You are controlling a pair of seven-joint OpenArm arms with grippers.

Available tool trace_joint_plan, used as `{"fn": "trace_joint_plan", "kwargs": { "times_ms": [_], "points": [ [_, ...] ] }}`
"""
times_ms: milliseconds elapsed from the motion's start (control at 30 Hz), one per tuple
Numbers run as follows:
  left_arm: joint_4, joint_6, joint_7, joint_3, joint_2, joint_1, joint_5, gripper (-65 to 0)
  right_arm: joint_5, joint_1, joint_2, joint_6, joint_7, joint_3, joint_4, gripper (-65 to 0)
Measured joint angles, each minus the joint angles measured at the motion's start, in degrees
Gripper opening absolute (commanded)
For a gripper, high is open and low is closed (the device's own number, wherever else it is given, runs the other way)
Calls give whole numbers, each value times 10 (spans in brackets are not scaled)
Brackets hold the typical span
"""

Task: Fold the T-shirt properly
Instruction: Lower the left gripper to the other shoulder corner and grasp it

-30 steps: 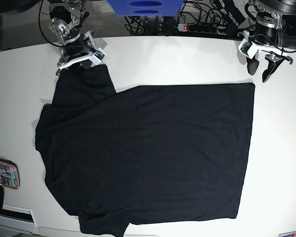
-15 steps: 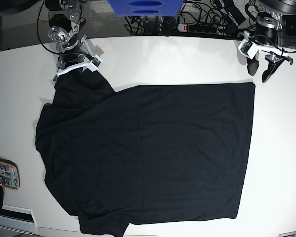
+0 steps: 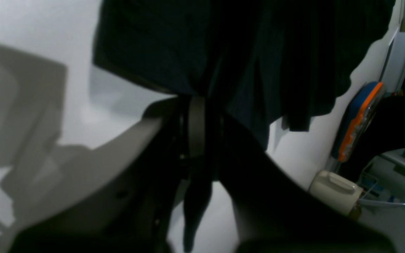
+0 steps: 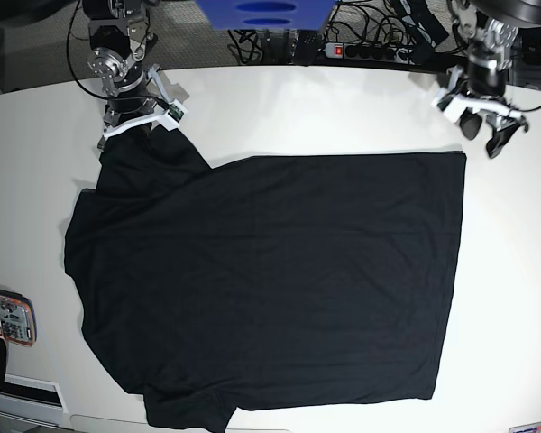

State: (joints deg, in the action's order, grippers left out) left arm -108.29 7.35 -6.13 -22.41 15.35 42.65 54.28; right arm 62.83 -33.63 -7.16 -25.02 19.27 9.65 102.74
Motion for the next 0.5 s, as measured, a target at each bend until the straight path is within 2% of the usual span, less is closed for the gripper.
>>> {"fn": "trace_joint_plan", "kwargs": {
  "times_ms": [133,233,367,500],
  "points": [
    [0,78,68,66,39,-28,1,-294,0,0,0,-7,5,0,7,-650],
    [0,118,122,117,57,-52,2,-293,-1,0,0,-12,9,-1,14,-650],
    [38,130,139,164,78,-96,0,-288,-2,-1,0,-13,9,-1,14,-650],
    [92,113,136,189,111,-129,11,-288,-2,-2,0,-13,9,-1,15,-650]
  ]
}}
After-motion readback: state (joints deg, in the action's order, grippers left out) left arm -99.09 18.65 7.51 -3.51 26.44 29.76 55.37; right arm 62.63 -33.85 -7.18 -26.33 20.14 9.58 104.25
